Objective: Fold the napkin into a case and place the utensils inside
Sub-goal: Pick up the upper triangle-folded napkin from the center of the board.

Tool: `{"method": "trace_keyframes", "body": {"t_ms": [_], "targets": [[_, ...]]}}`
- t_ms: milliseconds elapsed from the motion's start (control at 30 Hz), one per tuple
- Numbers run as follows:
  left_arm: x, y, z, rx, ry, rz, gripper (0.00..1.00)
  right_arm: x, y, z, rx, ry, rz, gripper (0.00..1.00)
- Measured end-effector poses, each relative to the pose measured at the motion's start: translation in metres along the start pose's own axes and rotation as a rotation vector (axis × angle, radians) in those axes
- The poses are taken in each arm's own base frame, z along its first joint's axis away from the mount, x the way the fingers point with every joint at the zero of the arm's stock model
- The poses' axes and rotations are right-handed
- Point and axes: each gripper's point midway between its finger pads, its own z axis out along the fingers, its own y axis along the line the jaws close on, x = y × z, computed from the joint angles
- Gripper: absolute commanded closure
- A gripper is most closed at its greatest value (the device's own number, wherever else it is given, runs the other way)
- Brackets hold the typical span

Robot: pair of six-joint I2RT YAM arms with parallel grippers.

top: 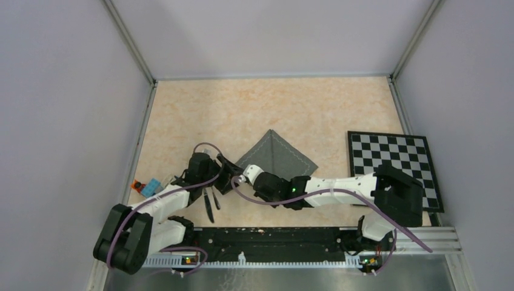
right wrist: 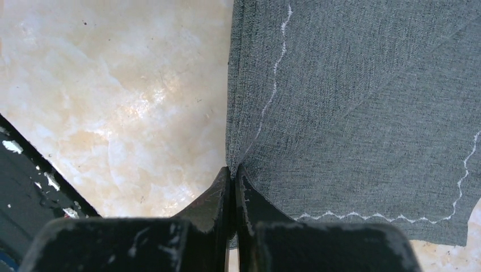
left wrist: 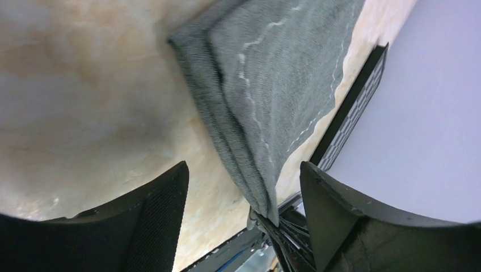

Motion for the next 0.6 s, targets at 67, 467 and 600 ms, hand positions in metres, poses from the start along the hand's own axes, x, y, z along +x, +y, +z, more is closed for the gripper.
{"method": "trace_keyframes", "body": {"t_ms": [67,467,600], "targets": [[-0.001,0.007,0.002,-0.010,-0.020,-0.042,0.25,-0.001,-0.001,-0.002,-0.007,-0.010,0.015,1.00],[-0.016,0.012,0.021,-0.006,-0.085,-0.153,0.43,-0.002,-0.004,-0.008,-0.025,-0.041,0.050,1.00],[-0.023,0.016,0.023,-0.017,-0.123,-0.158,0.60,0.000,-0.003,-0.007,-0.031,-0.045,0.053,1.00]]}}
